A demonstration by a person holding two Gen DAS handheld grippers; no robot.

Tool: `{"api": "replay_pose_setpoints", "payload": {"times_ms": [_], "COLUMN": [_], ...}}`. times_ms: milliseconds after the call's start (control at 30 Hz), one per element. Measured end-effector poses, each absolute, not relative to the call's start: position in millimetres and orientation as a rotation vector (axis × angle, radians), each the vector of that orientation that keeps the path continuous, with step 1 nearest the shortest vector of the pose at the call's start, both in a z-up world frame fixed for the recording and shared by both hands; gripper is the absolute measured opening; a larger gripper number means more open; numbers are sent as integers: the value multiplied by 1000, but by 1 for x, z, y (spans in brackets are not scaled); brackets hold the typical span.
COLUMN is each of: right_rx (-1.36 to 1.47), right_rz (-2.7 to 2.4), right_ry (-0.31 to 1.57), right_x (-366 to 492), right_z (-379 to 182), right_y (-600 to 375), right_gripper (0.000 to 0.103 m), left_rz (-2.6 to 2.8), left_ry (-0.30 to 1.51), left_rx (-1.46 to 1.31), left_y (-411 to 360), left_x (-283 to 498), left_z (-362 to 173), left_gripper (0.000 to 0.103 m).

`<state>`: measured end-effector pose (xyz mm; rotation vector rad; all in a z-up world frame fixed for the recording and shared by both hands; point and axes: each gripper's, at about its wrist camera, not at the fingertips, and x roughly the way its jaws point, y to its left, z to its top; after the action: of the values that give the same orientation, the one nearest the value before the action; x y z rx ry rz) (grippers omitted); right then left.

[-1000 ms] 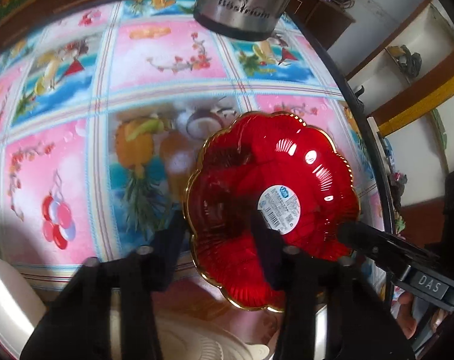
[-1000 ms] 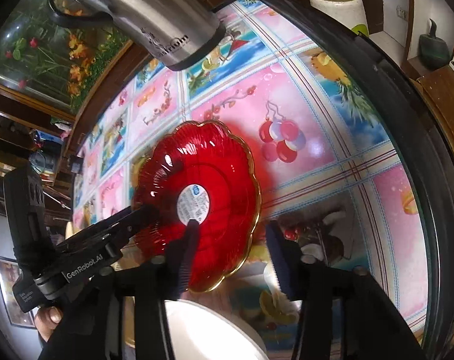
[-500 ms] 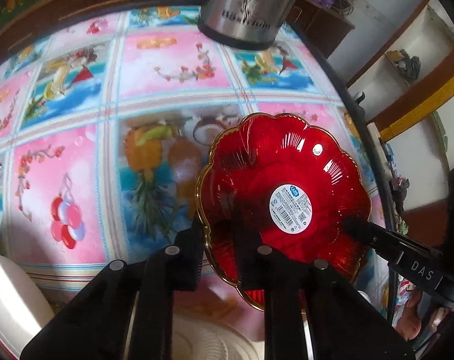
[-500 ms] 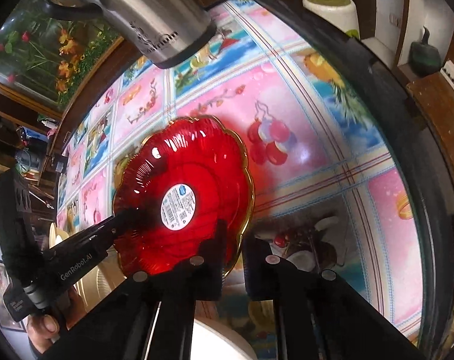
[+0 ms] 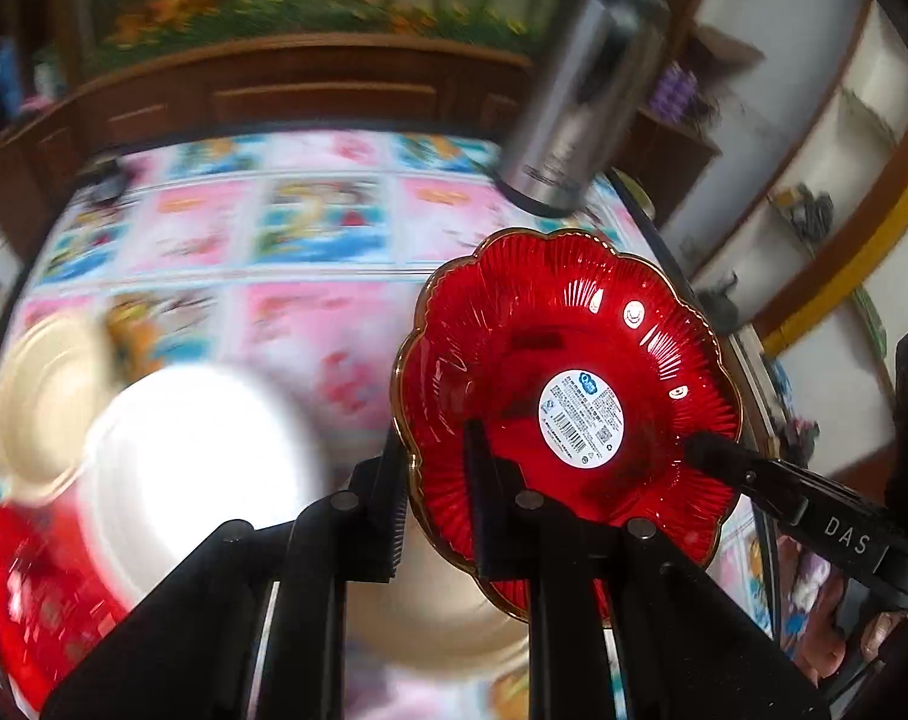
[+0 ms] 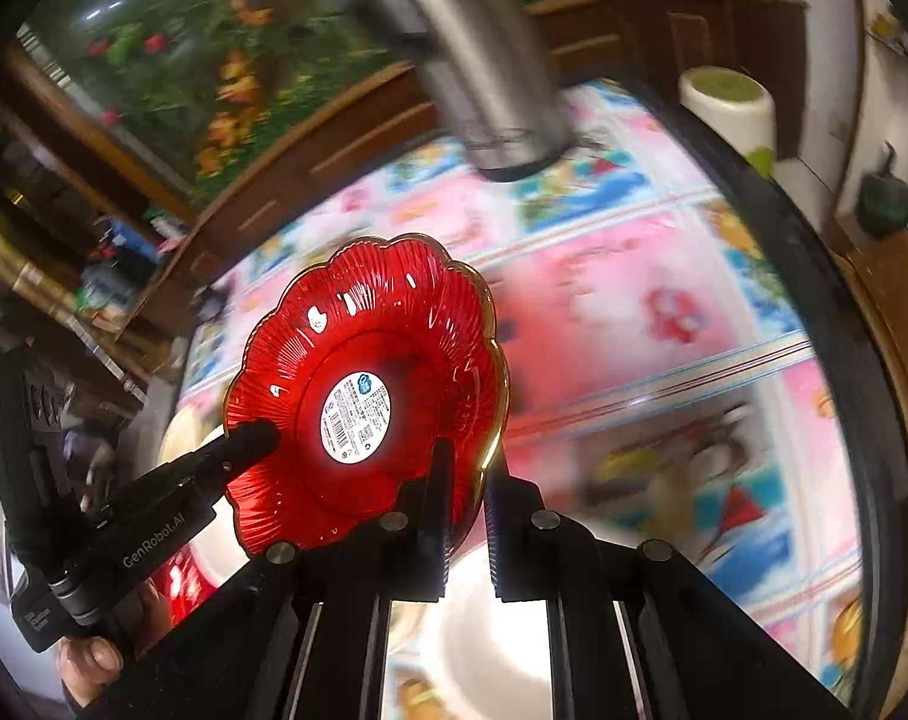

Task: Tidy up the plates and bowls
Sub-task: 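Carry the small red plate over the large red plate and lower it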

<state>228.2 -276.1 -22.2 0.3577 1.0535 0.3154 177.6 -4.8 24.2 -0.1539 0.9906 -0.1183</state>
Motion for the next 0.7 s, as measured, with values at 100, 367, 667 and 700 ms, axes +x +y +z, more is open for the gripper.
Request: {"api": "replay_pose_setpoints", "payload": {"times_ms": [100, 367, 667, 700], "right_rx": [314, 184, 42, 29], "right_rz": [389, 586, 719, 722], "right_ry": [1036, 1016, 1086, 1098], "right_x": [201, 132, 87, 86], "right_z": [-11, 3, -33, -40], "right_y": [-231, -101, 28, 38], "right_gripper": [9, 9, 10, 10], "left_rz": [-36, 166, 353, 363], "left_ry": [934, 843, 885, 895], "left_rx": [-172, -266, -378, -384], "left_y": [32, 142, 237, 242], "left_x": [138, 41, 0, 0], "left_z": [33, 37, -11, -17], "left_gripper": [15, 15, 15, 15]}}
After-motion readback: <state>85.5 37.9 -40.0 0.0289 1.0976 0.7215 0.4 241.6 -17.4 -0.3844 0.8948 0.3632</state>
